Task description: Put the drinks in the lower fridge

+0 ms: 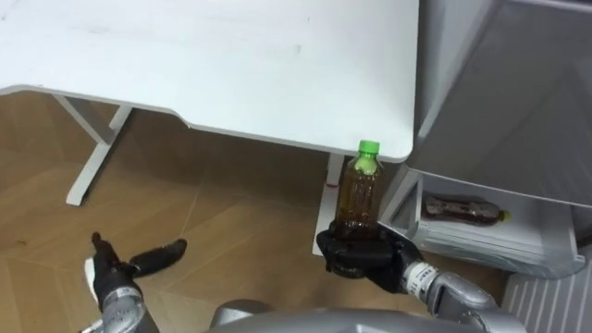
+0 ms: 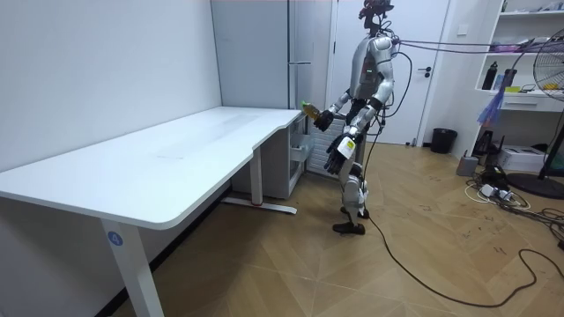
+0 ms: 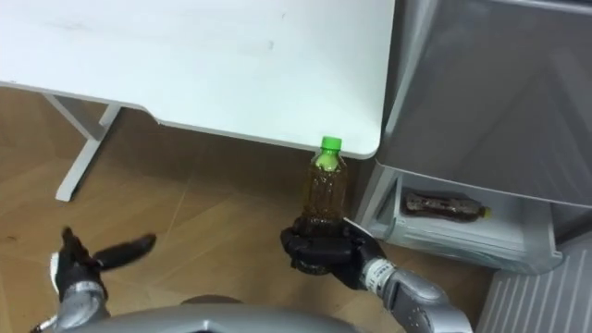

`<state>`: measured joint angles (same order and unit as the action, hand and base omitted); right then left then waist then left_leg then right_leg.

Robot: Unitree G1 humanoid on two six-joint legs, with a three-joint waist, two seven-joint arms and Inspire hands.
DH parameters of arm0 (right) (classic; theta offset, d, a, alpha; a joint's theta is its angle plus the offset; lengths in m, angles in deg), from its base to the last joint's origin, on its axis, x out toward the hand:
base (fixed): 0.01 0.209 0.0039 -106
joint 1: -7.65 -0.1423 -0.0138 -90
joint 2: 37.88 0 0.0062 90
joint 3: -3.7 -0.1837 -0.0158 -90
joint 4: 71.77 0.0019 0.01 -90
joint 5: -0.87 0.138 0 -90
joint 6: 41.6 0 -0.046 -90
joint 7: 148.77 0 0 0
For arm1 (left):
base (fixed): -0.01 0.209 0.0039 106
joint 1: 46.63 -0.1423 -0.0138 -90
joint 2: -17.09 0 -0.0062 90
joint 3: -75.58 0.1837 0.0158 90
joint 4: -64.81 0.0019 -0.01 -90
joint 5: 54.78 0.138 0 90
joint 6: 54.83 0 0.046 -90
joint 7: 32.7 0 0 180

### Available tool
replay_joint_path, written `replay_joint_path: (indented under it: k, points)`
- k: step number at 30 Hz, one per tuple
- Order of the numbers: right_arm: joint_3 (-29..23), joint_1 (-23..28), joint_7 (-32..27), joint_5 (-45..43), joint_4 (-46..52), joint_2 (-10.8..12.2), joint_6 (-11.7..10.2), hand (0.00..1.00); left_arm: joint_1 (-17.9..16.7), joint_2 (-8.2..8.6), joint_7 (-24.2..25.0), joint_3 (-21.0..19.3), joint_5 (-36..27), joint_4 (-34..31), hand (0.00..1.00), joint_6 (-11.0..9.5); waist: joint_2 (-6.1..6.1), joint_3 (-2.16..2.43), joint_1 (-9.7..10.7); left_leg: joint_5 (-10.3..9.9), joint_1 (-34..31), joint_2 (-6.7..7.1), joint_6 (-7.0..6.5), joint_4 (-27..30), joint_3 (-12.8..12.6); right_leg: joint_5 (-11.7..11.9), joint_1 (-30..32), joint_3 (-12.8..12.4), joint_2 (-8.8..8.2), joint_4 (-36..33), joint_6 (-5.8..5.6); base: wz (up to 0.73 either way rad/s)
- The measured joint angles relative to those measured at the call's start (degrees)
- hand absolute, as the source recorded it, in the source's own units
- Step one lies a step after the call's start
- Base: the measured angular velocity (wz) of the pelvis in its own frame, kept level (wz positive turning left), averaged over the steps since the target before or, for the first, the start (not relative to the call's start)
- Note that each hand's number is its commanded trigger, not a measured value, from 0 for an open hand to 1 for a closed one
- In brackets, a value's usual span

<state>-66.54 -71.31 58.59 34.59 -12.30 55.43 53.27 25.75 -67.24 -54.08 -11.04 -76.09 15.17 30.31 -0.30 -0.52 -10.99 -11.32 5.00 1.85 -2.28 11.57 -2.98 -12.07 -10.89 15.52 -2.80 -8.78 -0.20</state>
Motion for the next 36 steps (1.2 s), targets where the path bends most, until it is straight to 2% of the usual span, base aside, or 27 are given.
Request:
replay_joint_path:
  k: [3, 7, 9, 14, 19, 21, 23, 28, 34, 36]
  points:
    - [-0.12, -0.11, -0.03, 0.11, 0.98, 0.03, 0.38, 1.00, -0.02, 0.02, 1.77, 0.33, 4.03, 2.20, 0.00, 1.78, 0.10, 0.00, 0.44, 0.00, -0.70, -0.02, 0.00, -0.24, 0.02, 0.02, 0.26, 0.40, -0.03, -0.01, 0.00, 0.01]
    - [-0.41, -0.92, -0.03, 0.10, 1.39, 0.05, 1.23, 1.00, -0.21, 0.20, 4.66, 1.37, 5.16, 4.52, 0.00, 3.82, 0.69, -0.02, 2.01, 0.01, -1.39, 0.05, -0.01, -0.22, 0.02, 0.04, 0.82, 0.45, -0.05, -0.01, -0.02, 0.00]
    - [-0.71, -0.92, -0.07, 0.33, 1.38, 0.01, 1.41, 1.00, -0.83, 0.29, 5.80, 1.38, 5.26, 4.92, 0.00, 4.20, 0.79, 0.00, 2.50, 0.01, -1.39, 0.03, -0.01, -0.27, -0.16, 0.07, 0.94, 0.37, -0.03, 0.00, -0.04, 0.00]
    - [-0.88, -0.96, -0.64, 2.80, 0.64, -0.67, 1.44, 1.00, -0.73, 0.22, 6.96, 1.93, 5.51, 11.13, 0.00, 4.96, 0.92, 0.06, 3.09, 0.01, -1.26, -0.06, 0.00, -0.36, -0.79, 0.07, 1.20, 0.03, 0.02, 0.04, -0.04, -0.05]
    - [-0.89, -1.23, -0.97, 4.07, -3.91, -0.46, 1.43, 1.00, -0.77, 0.27, 7.40, 2.49, 10.71, 14.91, 0.00, 6.29, 0.52, 0.13, 3.27, 0.01, -1.24, -0.09, -0.01, -0.23, -1.38, 0.09, 1.25, -0.53, -0.06, 0.02, -0.07, -0.03]
    - [-0.87, -1.56, -1.65, 4.22, -4.97, -0.54, 1.46, 1.00, -0.71, 0.27, 7.76, 2.55, 12.17, 15.07, 0.00, 6.96, 0.54, -0.05, 3.30, -0.01, -1.31, -0.13, -0.04, -0.09, -1.61, 0.11, 1.34, -0.51, -0.06, -0.06, -0.10, 0.00]
    - [-0.93, -2.19, -2.38, 4.28, -4.96, -0.51, 1.46, 1.00, -0.69, 0.26, 9.13, 2.66, 12.64, 15.64, 0.00, 7.70, 0.48, -0.23, 4.50, -0.06, -1.70, -0.17, -0.10, -0.06, -1.54, 0.17, 1.50, -0.50, -0.01, -0.19, -0.10, 0.02]
    - [-0.94, -2.09, -5.03, 9.00, -5.11, -0.56, 1.51, 1.00, 0.22, 0.27, 11.37, 4.51, 15.92, 16.94, 0.00, 9.79, 0.57, -0.28, 4.92, -0.09, -2.17, -0.20, -0.15, 0.22, -1.54, 0.47, 1.75, -1.18, 0.12, -0.11, -0.16, 0.00]
    - [-1.07, -1.86, -8.10, 15.86, -6.64, -0.47, 1.50, 1.00, -0.24, 0.35, 13.97, 4.68, 17.16, 17.37, 0.00, 12.02, 0.39, -0.12, 6.22, -0.12, -2.10, -0.17, -0.24, 0.17, -1.62, 0.56, 1.79, -1.34, 0.08, -0.08, -0.23, 0.00]
    - [-1.27, -1.83, -8.95, 16.00, -7.33, -0.49, 1.50, 1.00, -0.23, 0.38, 14.58, 4.66, 17.44, 17.32, 0.00, 12.21, 0.41, -0.11, 6.35, -0.13, -2.10, -0.18, -0.24, 0.15, -1.63, 0.56, 1.81, -1.37, 0.10, -0.07, -0.23, 0.00]
